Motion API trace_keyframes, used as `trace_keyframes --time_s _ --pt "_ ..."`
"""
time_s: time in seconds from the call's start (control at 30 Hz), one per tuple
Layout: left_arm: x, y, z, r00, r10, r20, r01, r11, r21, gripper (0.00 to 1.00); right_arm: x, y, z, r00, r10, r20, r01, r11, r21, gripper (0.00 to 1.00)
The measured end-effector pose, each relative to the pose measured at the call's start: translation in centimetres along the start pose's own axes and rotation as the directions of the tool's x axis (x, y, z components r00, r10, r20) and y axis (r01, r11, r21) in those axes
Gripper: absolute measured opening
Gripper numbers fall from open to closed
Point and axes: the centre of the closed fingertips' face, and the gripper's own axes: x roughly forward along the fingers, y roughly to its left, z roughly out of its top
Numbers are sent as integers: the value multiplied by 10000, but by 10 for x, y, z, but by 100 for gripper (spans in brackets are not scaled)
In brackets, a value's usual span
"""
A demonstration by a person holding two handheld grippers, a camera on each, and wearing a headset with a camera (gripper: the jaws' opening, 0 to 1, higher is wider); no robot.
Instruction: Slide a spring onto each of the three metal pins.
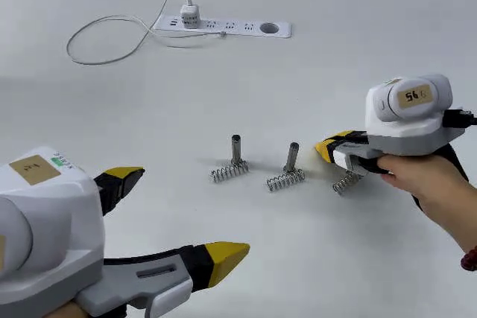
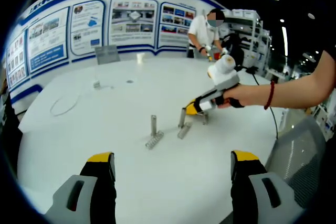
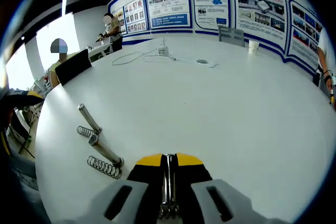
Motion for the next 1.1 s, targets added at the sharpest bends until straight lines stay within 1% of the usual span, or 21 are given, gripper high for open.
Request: trace_keyframes --time_s 0.03,0.2,0.37,0.53,0.73,0.9,0.97,1.1 --pt "0 0 0 10000 2 6 -2 10000 26 93 -2 0 2 9999 17 113 -18 10000 95 9" --pt "-1 -2 1 10000 -1 36 1 10000 23 93 -11 0 8 9997 -56 249 51 9998 178 9" --pt "-1 -7 2 9999 -97 73 97 9999 32 92 -20 -1 11 9991 -227 361 222 9997 119 9" --pt "-2 -7 3 9998 -116 145 115 9999 43 92 -28 1 14 9984 -314 466 312 9995 49 9" --pt "-3 -6 3 9999 -95 139 94 9999 71 92 -36 2 14 9966 -661 486 664 9978 -55 9" --pt "-5 -8 4 9998 -104 196 102 9999 69 92 -43 6 13 9958 -742 540 746 9972 -50 9" --pt "-5 -9 3 9997 -112 207 111 9999 77 91 -46 7 12 9952 -830 522 844 9961 -255 9" --pt "-7 -10 3 9997 -120 225 117 9998 128 91 -52 7 11 9930 -1032 567 1051 9940 -317 9"
